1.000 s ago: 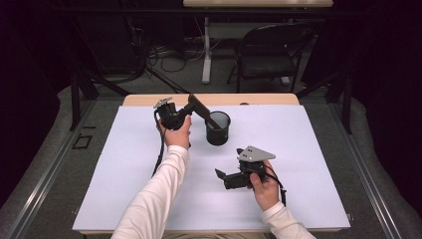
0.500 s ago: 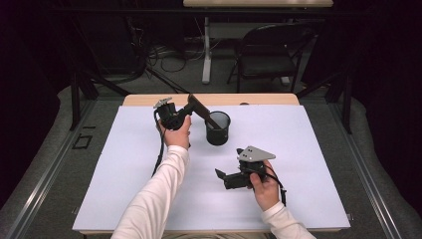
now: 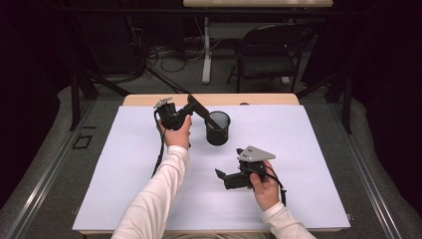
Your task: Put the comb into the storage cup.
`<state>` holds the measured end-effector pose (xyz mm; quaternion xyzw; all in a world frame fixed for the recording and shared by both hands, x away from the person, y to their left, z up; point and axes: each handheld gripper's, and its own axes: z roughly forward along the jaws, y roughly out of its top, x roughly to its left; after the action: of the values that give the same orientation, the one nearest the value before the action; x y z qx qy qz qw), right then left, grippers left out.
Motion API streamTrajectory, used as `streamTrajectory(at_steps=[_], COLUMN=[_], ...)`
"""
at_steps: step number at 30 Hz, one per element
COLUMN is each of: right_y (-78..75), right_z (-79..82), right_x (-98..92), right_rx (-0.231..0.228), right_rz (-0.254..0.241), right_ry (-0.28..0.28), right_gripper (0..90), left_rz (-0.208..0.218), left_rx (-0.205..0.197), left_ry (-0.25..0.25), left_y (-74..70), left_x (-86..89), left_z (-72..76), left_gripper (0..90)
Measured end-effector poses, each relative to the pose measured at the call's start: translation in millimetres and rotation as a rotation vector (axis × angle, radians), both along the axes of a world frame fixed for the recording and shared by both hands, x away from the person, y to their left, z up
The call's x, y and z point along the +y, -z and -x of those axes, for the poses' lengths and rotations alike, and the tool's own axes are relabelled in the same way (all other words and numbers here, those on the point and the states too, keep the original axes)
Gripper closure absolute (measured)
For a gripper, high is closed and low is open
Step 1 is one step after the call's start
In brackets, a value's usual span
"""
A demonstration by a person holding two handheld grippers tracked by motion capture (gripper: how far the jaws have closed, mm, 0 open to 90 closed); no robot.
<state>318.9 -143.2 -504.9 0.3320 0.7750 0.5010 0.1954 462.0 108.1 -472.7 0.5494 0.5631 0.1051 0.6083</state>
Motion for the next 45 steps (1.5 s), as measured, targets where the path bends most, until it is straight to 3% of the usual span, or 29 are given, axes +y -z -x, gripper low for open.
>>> streamTrajectory(at_steps=[33, 45], right_y=[0.8, 2.3], right_z=[-0.2, -0.7], right_x=[0.6, 2.0], right_rx=[0.000, 0.003], right_rz=[0.007, 0.016], right_ry=[0.000, -0.002], right_gripper=[0.0, 0.0], left_rz=[-0.005, -0.057], left_rx=[0.020, -0.014], left_ry=[-0.001, 0.024], left_y=[2.1, -0.4], left_x=[2.2, 4.2], left_z=[-2.5, -0.5], left_gripper=[41.7, 35.8])
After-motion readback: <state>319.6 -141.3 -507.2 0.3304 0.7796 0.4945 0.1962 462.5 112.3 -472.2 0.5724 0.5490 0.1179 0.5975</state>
